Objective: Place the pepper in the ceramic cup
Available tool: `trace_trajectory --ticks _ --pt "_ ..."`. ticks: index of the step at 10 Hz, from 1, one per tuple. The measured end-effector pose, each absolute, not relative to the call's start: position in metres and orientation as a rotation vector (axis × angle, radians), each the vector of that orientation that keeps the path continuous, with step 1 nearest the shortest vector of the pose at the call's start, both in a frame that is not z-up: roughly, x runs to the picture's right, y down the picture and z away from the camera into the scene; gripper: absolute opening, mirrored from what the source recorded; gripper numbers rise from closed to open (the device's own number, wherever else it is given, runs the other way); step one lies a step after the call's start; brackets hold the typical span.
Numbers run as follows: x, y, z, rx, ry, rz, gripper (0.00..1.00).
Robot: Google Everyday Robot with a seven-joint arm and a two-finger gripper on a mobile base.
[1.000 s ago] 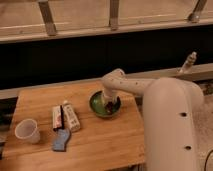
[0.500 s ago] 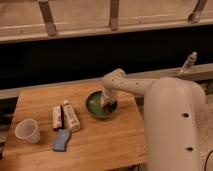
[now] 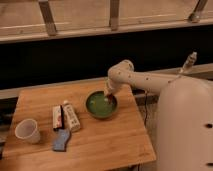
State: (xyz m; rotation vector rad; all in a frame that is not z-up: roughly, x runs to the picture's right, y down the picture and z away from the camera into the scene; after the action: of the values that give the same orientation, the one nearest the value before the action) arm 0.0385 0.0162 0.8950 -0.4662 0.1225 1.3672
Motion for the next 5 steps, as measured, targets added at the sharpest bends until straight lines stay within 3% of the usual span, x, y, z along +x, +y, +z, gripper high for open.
trace_trajectory --ticks 5 --pt "-0.028 -0.032 0.887 -0.443 0.006 1.261 0.00"
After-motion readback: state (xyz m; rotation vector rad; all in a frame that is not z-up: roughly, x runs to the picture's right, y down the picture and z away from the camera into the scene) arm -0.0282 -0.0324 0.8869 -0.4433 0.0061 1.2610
